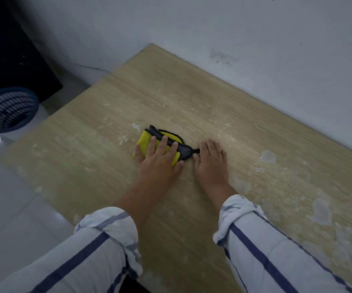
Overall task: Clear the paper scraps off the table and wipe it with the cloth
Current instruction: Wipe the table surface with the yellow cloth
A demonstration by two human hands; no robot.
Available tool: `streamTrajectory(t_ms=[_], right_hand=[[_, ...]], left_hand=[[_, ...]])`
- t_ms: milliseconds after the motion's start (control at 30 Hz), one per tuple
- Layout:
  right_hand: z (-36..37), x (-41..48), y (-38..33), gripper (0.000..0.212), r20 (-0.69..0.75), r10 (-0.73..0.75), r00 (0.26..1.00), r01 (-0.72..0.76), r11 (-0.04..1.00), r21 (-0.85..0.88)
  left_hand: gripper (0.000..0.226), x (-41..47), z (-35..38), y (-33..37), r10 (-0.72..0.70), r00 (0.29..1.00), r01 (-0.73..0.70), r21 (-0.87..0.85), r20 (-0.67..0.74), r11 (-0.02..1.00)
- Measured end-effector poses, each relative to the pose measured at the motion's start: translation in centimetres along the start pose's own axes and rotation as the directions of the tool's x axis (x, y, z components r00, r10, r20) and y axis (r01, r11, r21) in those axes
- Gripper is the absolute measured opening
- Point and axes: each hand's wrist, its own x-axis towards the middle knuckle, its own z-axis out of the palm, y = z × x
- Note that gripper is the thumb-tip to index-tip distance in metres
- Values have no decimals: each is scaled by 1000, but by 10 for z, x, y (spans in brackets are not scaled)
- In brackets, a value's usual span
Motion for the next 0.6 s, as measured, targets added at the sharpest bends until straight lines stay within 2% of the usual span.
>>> streamTrajectory(t_ms=[133,233,267,333,367,400,433,467,533,600], right_hand=[[9,-18,-16,54,17,-65,998,65,998,9],[12,-25,-20,51,13,-91,996,91,996,13],[12,-26,-19,51,7,-95,995,95,995,5],[13,-25,-19,53,-7,-94,996,94,996,0],[14,-25,-19,56,-15,-92,996,92,996,-1],[14,-25,-20,60,-24,-93,995,93,996,-3],[16,-24,-19,61,-33,-96,995,96,995,-7],[16,-24,-19,62,-43,-102,994,102,995,-10],[17,-23,-17,65,-67,-115,991,115,993,-6],[16,-24,-17,61,-73,-117,991,116,993,-13]], left_hand=[[56,-44,2,-27,-166,984,164,-27,-64,986],[48,-65,-3,-59,-359,928,354,-57,-101,933],[46,-69,-8,-72,-454,884,446,-90,-109,890],[44,-69,-20,-95,-648,748,612,-230,-139,756],[44,-67,-25,-100,-704,692,640,-316,-161,701],[43,-64,-28,-97,-710,678,614,-385,-190,689],[42,-61,-29,-86,-665,719,553,-413,-202,724],[43,-59,-26,-70,-566,796,463,-388,-213,797],[47,-69,-15,-27,-315,934,259,-288,-167,922],[54,-78,1,-16,-221,975,210,-207,-35,956]])
